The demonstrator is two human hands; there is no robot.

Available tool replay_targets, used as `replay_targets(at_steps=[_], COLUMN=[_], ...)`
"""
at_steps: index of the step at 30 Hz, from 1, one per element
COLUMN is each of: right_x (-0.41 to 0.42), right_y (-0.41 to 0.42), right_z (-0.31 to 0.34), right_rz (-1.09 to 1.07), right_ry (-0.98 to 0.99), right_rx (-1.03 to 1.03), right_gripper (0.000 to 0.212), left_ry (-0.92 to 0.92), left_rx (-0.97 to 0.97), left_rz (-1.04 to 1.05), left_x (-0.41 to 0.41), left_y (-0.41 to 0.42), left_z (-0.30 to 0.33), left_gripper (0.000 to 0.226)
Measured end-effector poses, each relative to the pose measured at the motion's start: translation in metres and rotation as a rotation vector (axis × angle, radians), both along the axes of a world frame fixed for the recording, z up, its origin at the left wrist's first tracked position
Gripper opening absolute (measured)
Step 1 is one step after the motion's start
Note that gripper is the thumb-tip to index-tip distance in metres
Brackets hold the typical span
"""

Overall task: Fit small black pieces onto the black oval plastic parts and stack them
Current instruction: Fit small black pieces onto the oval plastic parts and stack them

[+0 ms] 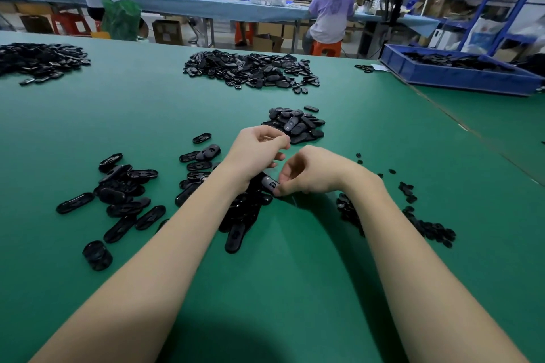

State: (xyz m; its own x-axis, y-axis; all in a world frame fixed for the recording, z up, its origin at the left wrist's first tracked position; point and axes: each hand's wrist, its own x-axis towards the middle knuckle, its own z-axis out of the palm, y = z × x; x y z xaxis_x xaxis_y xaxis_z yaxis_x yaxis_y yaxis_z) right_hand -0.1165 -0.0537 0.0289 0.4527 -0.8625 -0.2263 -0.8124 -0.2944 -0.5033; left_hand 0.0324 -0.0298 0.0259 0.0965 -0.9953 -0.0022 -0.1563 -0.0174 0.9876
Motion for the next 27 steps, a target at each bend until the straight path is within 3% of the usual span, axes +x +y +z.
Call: replay_targets(at_steps=[8,12,14,19,27], right_x=[-0.036,-0.050,-0.054,-0.066,-0.067], right_y=[0.000,0.000,0.000,0.001,0.006], right_z=[0.015,0.021,0.024,0.033,0.033], right_rz=[-0.067,-0.159,-0.187,-0.232,-0.192], right_ry=[-0.235,-0.316,-0.207,0.289,0.417], right_rx=[-0.022,-0.059,-0.068,-0.042,0.059], right_gripper=[0.014,0.016,0.018,0.008,0.017], left_ry=[-0.091,0.011,0.023,0.032,0.080], left_rx=[-0.023,0.058,0.090,0.108,0.118], left_rz=[-0.070,-0.246,-0.242,-0.173,-0.173], left_x=[-0.002,-0.006,-0.006,-0.005,-0.005], left_y=[0.000,0.001,0.001,0.000,0.001], left_z=[-0.002,-0.001,-0.003,-0.008,-0.009], left_gripper=[0.010,0.013,0.010,0.012,0.020])
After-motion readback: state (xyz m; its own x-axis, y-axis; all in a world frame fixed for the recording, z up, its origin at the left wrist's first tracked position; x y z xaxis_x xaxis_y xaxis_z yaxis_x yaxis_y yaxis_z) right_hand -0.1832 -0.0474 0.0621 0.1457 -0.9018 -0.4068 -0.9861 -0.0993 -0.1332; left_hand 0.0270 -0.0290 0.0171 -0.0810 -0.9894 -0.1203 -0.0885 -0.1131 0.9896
